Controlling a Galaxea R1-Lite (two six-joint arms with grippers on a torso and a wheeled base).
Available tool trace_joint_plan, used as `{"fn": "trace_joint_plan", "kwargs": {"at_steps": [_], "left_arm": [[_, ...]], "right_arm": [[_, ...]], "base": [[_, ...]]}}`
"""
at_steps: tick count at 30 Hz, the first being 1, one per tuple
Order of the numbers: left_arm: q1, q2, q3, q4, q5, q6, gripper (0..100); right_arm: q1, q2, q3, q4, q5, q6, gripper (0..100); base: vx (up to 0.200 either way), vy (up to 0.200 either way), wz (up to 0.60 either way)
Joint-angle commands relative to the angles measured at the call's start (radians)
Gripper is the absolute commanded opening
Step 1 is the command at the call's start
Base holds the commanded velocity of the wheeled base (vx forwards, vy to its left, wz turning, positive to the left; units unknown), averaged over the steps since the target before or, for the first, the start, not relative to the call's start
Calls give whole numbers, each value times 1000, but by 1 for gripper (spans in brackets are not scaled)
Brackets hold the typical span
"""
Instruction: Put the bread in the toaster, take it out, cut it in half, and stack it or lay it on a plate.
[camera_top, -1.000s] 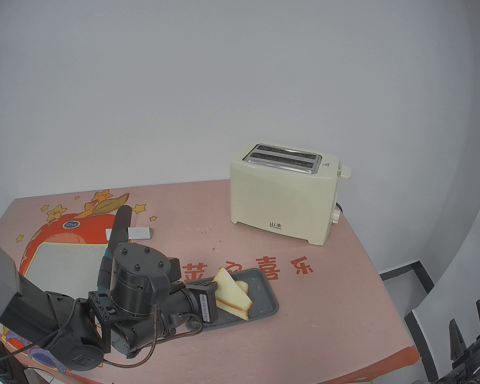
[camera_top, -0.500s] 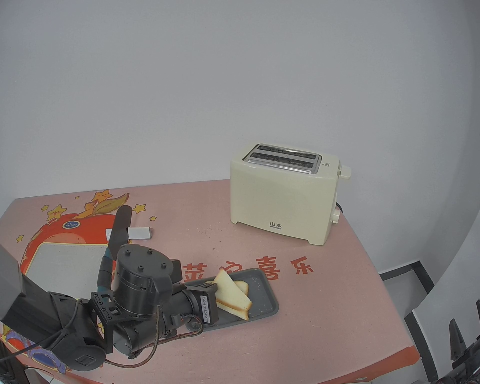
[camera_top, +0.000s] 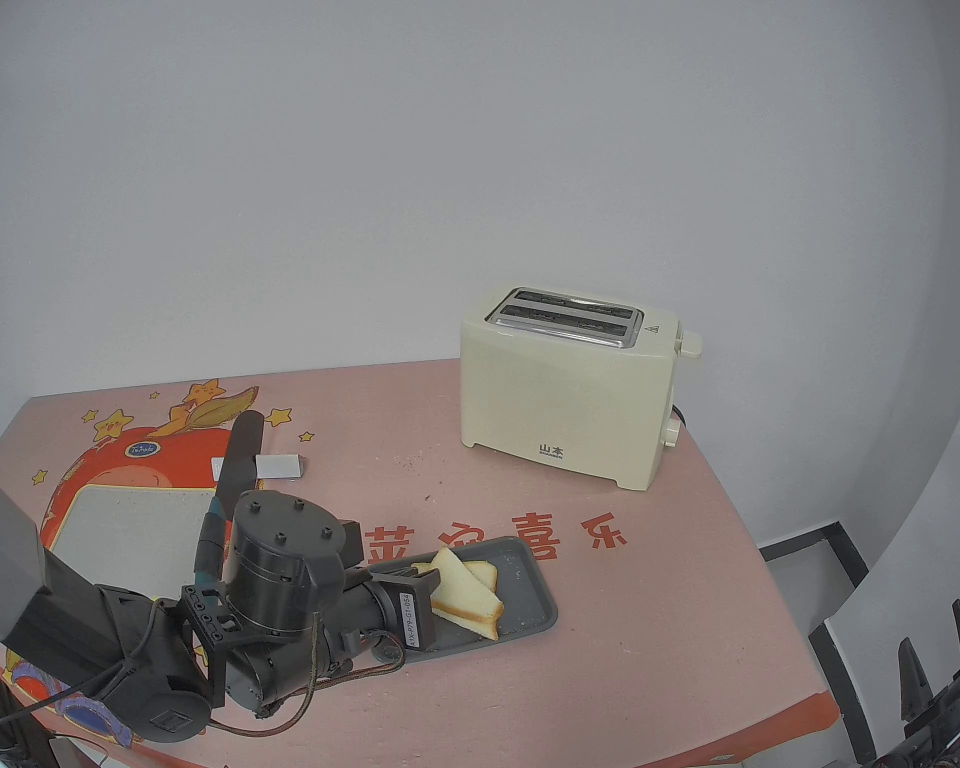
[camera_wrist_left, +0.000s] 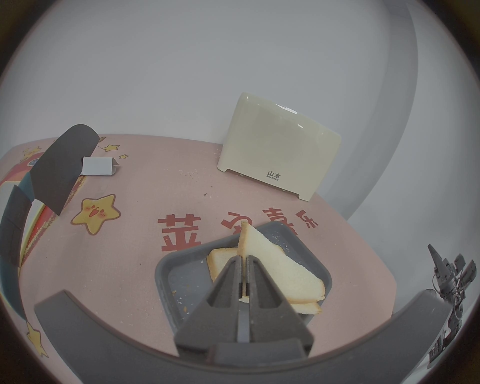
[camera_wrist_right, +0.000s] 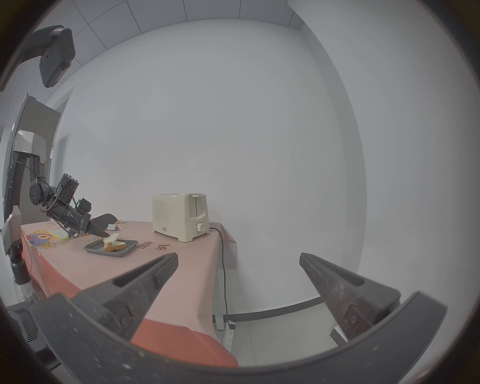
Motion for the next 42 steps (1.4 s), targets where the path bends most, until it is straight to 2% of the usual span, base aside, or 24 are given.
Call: {"fn": "trace_joint_plan", "kwargs": {"at_steps": [1, 9, 19, 29, 31, 33, 34, 35, 38, 42], "left_arm": [[0, -2, -1, -2, 2, 0, 100], [-2, -7, -8, -2, 22, 0, 100], [-3, -5, -5, -4, 20, 2, 100], [-6, -2, 18, -111, 20, 10, 100], [-5, -10, 16, -112, 20, 22, 100], [-3, -24, 15, -112, 25, 51, 100], [-3, -25, 15, -112, 25, 54, 100], [0, -65, 16, -111, 46, 86, 100], [1, -133, 16, -109, 65, 123, 100], [8, -229, 21, -96, 66, 175, 100]], "right_arm": [[0, -16, 18, 0, 0, 0, 100], [0, -16, 18, 0, 0, 0, 100], [0, -16, 18, 0, 0, 0, 100], [0, -16, 18, 0, 0, 0, 100], [0, -16, 18, 0, 0, 0, 100], [0, -16, 18, 0, 0, 0, 100], [0, -16, 18, 0, 0, 0, 100], [0, -16, 18, 0, 0, 0, 100], [0, -16, 18, 0, 0, 0, 100], [0, -16, 18, 0, 0, 0, 100]], "base": [[0, 0, 0], [0, 0, 0], [0, 0, 0], [0, 0, 0], [0, 0, 0], [0, 0, 0], [0, 0, 0], [0, 0, 0], [0, 0, 0], [0, 0, 0]]}}
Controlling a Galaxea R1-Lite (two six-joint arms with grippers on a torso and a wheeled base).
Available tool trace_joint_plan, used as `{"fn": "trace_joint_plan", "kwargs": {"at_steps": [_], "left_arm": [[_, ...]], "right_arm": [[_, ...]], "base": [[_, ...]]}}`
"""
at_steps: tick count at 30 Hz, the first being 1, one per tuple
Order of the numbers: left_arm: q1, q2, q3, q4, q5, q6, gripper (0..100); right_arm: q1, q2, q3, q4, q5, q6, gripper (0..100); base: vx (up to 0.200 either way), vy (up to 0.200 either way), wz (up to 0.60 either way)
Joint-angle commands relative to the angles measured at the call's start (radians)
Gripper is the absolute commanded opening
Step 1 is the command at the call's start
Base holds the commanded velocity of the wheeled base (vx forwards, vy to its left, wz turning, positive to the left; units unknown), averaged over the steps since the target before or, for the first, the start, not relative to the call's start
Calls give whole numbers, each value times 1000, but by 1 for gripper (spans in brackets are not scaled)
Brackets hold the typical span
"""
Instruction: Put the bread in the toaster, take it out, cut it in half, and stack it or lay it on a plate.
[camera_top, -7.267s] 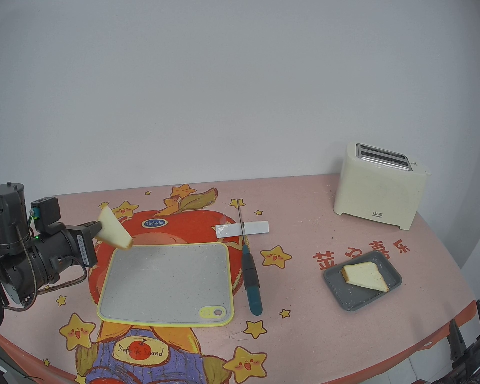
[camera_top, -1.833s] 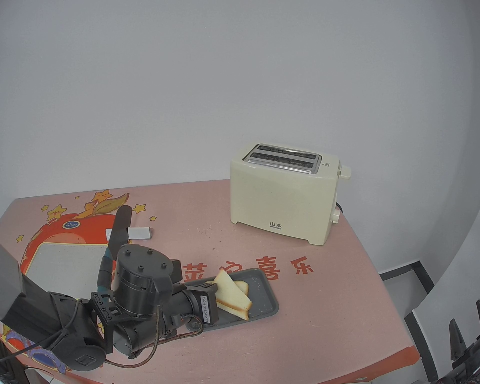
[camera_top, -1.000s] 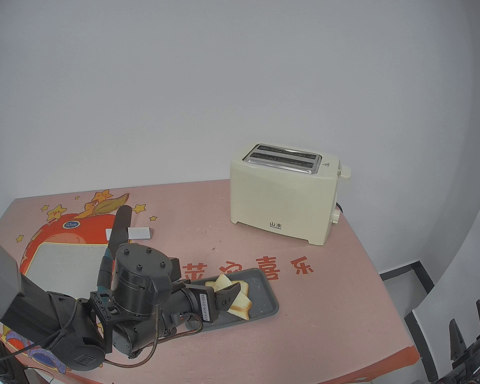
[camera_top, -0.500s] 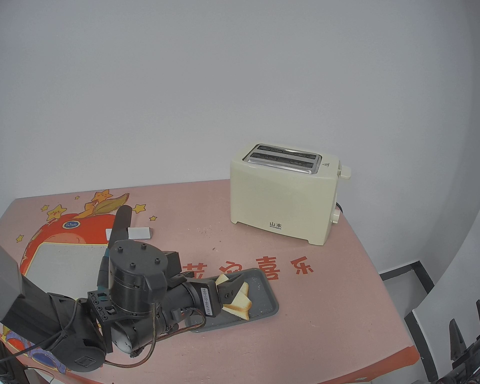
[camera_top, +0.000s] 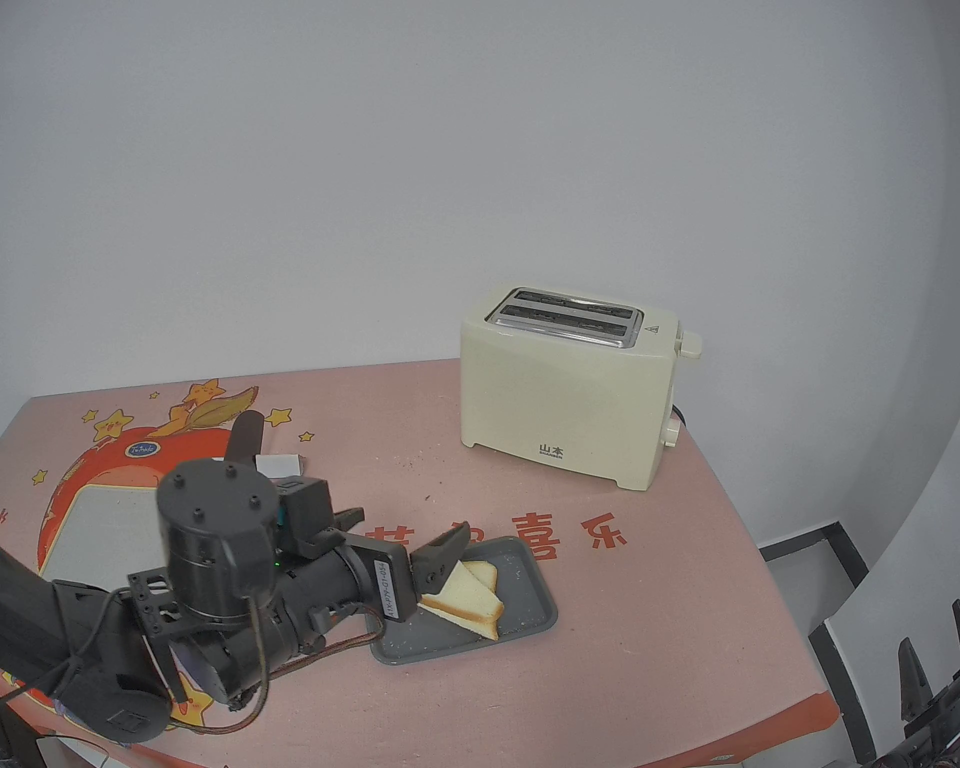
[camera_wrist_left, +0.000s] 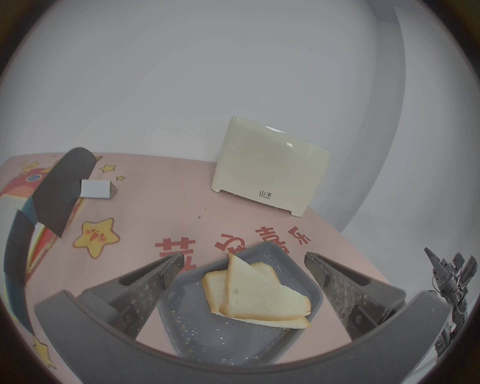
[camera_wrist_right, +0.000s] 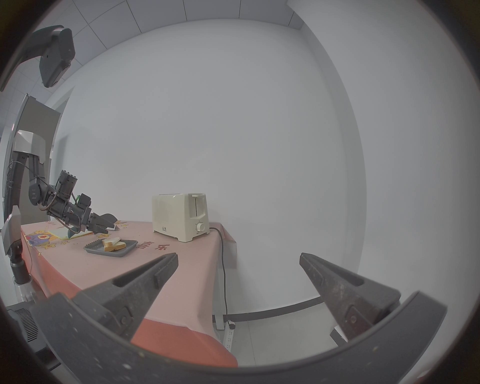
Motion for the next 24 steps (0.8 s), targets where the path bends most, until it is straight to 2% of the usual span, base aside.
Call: {"fn": "trace_joint_plan", "kwargs": {"at_steps": [1, 4, 5, 6, 7, 9, 13, 16, 20, 24], "left_arm": [[23, -153, 6, 9, 11, 78, 100], [100, -188, 6, 9, 14, 136, 100], [149, -204, 6, 9, 14, 175, 100], [166, -208, 6, 8, 13, 189, 100], [192, -221, 6, 8, 14, 216, 100], [212, -247, 4, 9, 16, 236, 100], [222, -282, 7, 24, 17, 242, 100], [222, -333, 13, 112, 45, 245, 100], [225, -382, 13, 193, 54, 250, 100], [268, -426, 30, 209, 108, 255, 100]], "right_arm": [[0, -16, 17, 0, 0, 0, 100], [0, -16, 17, 0, 0, 0, 100], [0, -16, 17, 0, 0, 0, 100], [0, -16, 17, 0, 0, 0, 100], [0, -16, 17, 0, 0, 0, 100], [0, -16, 17, 0, 0, 0, 100], [0, -16, 17, 0, 0, 0, 100], [0, -16, 17, 0, 0, 0, 100], [0, -16, 17, 0, 0, 0, 100], [0, -16, 17, 0, 0, 0, 100]], "base": [[0, 0, 0], [0, 0, 0], [0, 0, 0], [0, 0, 0], [0, 0, 0], [0, 0, 0], [0, 0, 0], [0, 0, 0], [0, 0, 0], [0, 0, 0]]}}
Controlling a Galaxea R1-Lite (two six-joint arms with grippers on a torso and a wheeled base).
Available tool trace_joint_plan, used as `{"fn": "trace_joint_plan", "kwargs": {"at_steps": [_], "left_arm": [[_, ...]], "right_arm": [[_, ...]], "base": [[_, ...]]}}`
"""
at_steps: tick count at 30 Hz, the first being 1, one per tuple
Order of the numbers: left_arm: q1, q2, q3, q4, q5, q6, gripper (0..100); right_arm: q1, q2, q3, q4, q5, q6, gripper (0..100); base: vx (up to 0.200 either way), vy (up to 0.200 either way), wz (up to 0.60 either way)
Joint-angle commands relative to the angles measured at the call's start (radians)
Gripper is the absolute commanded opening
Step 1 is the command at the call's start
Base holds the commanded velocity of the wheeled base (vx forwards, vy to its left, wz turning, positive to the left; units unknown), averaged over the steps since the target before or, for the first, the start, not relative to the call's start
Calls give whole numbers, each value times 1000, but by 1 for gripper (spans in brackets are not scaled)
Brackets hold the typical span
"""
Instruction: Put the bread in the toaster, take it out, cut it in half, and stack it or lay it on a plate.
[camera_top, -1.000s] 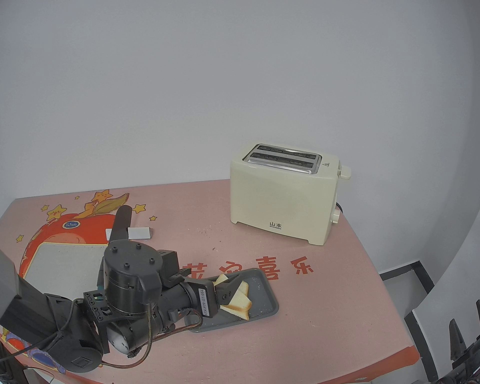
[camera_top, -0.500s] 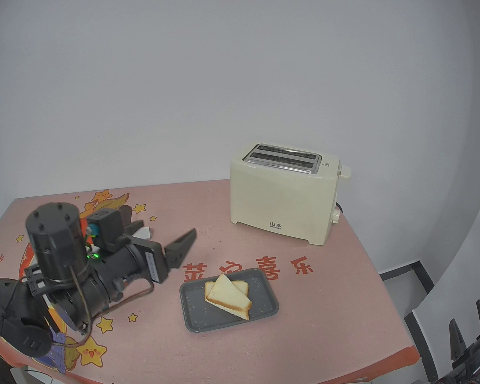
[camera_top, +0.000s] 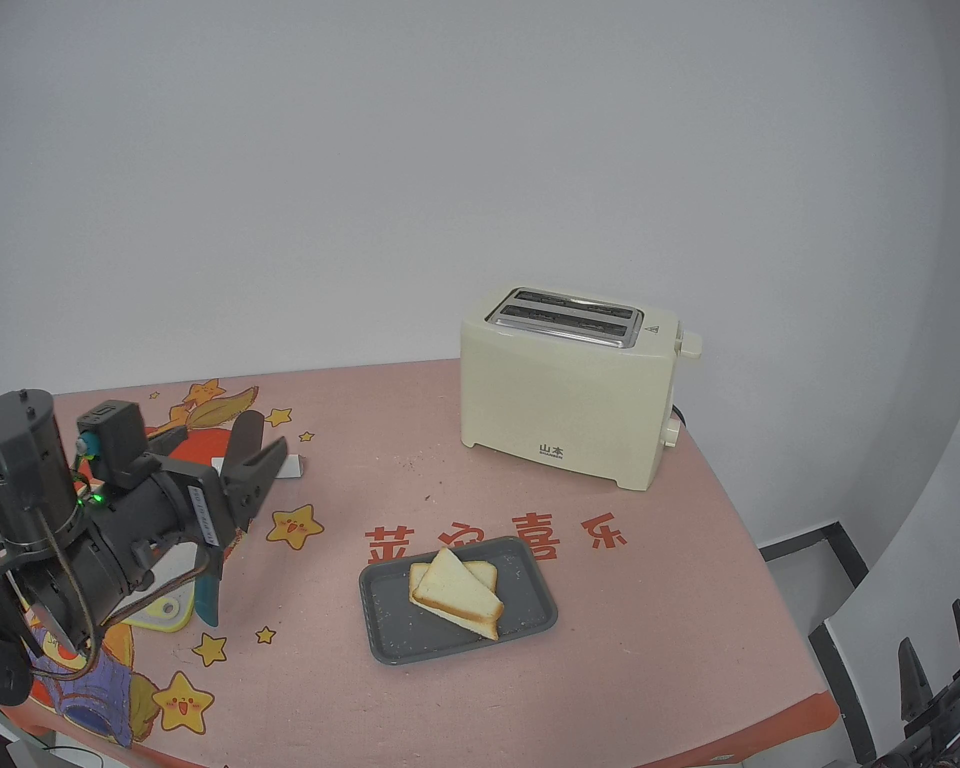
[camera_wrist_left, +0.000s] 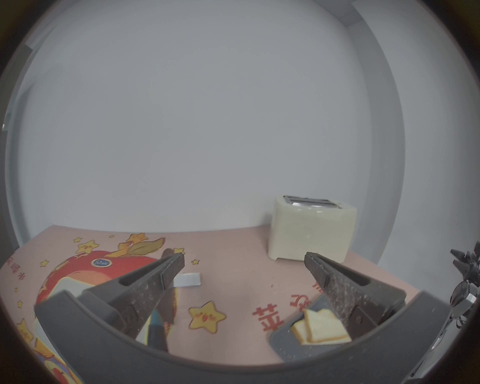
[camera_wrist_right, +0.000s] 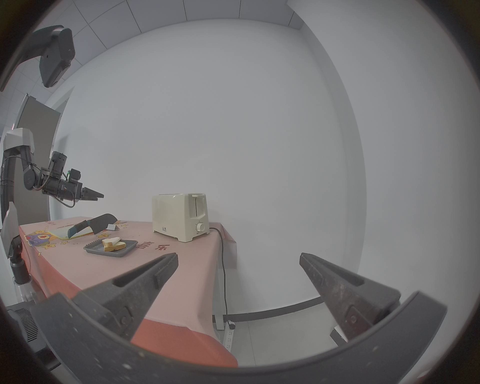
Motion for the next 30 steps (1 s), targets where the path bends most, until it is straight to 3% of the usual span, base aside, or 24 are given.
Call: {"fn": "trace_joint_plan", "kwargs": {"at_steps": [1, 5, 8, 10, 11, 13, 16, 19, 24, 27, 28, 29, 30], "left_arm": [[53, -94, 29, 11, 37, 17, 100], [72, -139, 48, 12, 50, 28, 100], [147, -153, 65, 8, 80, 26, 100], [151, -154, 65, 8, 82, 26, 100], [250, -183, 82, 8, 97, 26, 100], [328, -214, 103, 8, 97, 26, 100], [420, -275, 154, 9, 88, 28, 100], [440, -334, 221, 9, 85, 30, 100], [437, -397, 315, 8, 47, 23, 100], [434, -444, 358, 11, -16, 19, 100], [434, -444, 358, 11, -16, 19, 100], [435, -458, 387, 12, -68, 19, 100], [435, -458, 398, 12, -90, 19, 100]], "right_arm": [[0, -16, 18, 0, 0, 0, 100], [0, -16, 18, 0, 0, 0, 100], [0, -16, 18, 0, 0, 0, 100], [0, -16, 18, 0, 0, 0, 100], [0, -16, 18, 0, 0, 0, 100], [0, -16, 18, 0, 0, 0, 100], [0, -16, 18, 0, 0, 0, 100], [0, -16, 18, 0, 0, 0, 100], [0, -16, 18, 0, 0, 0, 100], [0, -16, 18, 0, 0, 0, 100], [0, -16, 18, 0, 0, 0, 100], [0, -16, 18, 0, 0, 0, 100], [0, -16, 18, 0, 0, 0, 100]], "base": [[0, 0, 0], [0, 0, 0], [0, 0, 0], [0, 0, 0], [0, 0, 0], [0, 0, 0], [0, 0, 0], [0, 0, 0], [0, 0, 0], [0, 0, 0], [0, 0, 0], [0, 0, 0], [0, 0, 0]]}}
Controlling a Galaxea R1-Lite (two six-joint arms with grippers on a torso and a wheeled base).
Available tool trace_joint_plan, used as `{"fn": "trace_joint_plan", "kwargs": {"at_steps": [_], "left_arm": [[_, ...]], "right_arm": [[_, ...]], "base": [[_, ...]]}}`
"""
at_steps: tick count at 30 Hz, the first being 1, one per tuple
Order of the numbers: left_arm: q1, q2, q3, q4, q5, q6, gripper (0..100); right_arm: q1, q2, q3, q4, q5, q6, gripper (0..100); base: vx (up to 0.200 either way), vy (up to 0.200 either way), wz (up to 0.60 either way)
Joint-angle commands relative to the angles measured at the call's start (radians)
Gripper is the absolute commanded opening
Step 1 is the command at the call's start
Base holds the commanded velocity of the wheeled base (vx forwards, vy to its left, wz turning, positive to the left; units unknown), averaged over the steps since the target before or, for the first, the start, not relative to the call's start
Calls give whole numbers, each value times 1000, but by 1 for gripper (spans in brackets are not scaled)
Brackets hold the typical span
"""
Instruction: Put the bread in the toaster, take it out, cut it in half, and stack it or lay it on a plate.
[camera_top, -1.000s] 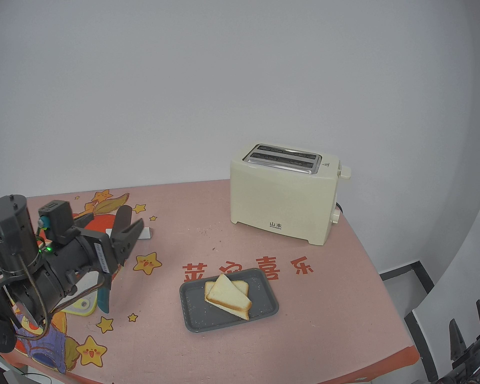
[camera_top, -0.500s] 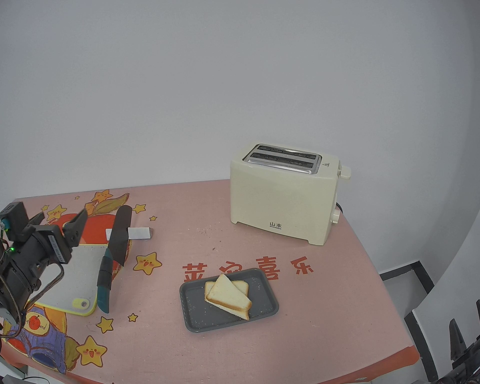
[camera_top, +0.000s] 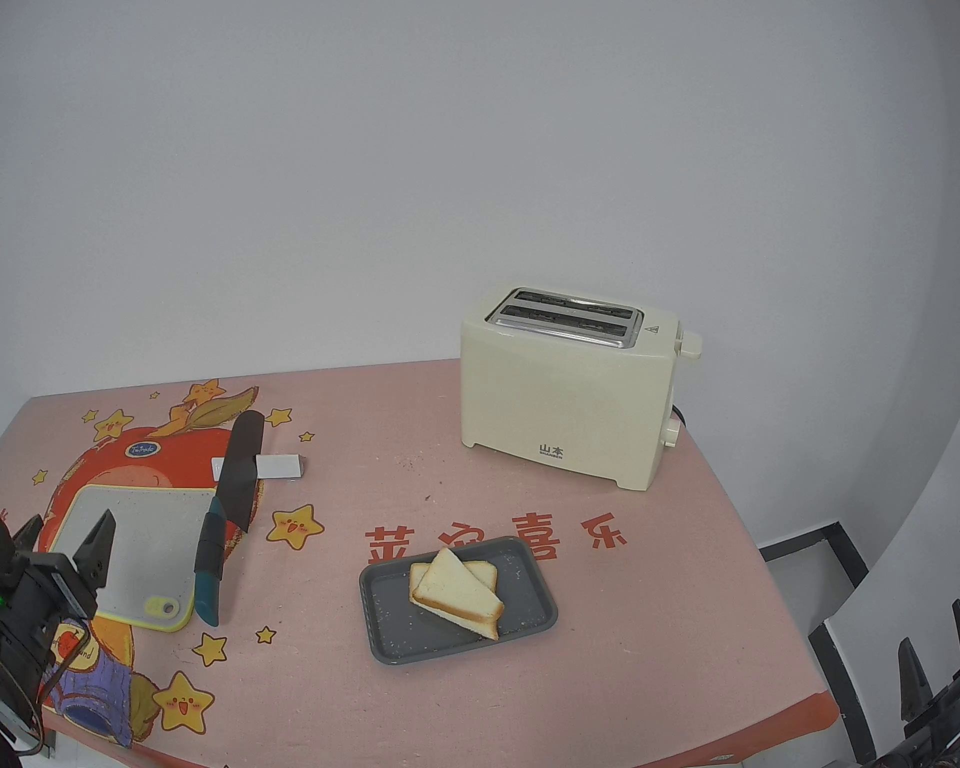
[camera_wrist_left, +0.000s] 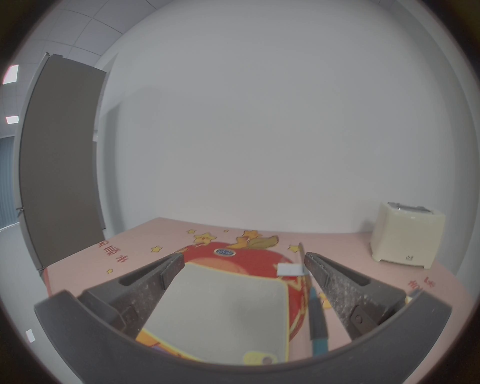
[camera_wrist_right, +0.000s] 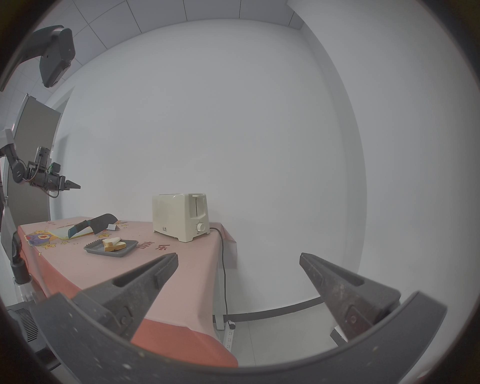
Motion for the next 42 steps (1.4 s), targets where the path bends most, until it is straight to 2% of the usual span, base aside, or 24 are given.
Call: {"fn": "trace_joint_plan", "kwargs": {"at_steps": [1, 2, 4, 7, 12, 13, 15, 18, 20, 23, 26, 34, 38, 42], "left_arm": [[3, -61, 73, 1, -66, -2, 100], [3, -61, 73, 1, -66, -2, 100], [0, -61, 131, 3, -98, 1, 100], [-1, -62, 131, 58, -140, 1, 100], [-5, -87, 131, 248, -189, 12, 100], [-5, -87, 131, 248, -189, 12, 100], [-5, -150, 131, 363, -229, 16, 100], [-5, -194, 131, 416, -242, 24, 100], [-5, -231, 133, 520, -249, 33, 100], [-6, -300, 122, 652, -273, 62, 100], [-5, -320, 122, 659, -302, 73, 100], [-61, -248, 124, 656, -305, 71, 100], [-60, -277, 125, 650, -302, 67, 100], [-24, -372, 127, 646, -302, 67, 100]], "right_arm": [[0, -16, 18, 0, 0, 0, 100], [0, -16, 18, 0, 0, 0, 100], [0, -16, 18, 0, 0, 0, 100], [0, -16, 18, 0, 0, 0, 100], [0, -16, 18, 0, 0, 0, 100], [0, -16, 18, 0, 0, 0, 100], [0, -16, 18, 0, 0, 0, 100], [0, -16, 18, 0, 0, 0, 100], [0, -16, 18, 0, 0, 0, 100], [0, -16, 18, 0, 0, 0, 100], [0, -16, 18, 0, 0, 0, 100], [0, -16, 18, 0, 0, 0, 100], [0, -16, 18, 0, 0, 0, 100], [0, -16, 18, 0, 0, 0, 100]], "base": [[0, 0, 0], [0, 0, 0], [0, 0, 0], [0, 0, 0], [0, 0, 0], [0, 0, 0], [0, 0, 0], [0, 0, 0], [0, 0, 0], [0, 0, 0], [0, 0, 0], [0, 0, 0], [0, 0, 0], [0, 0, 0]]}}
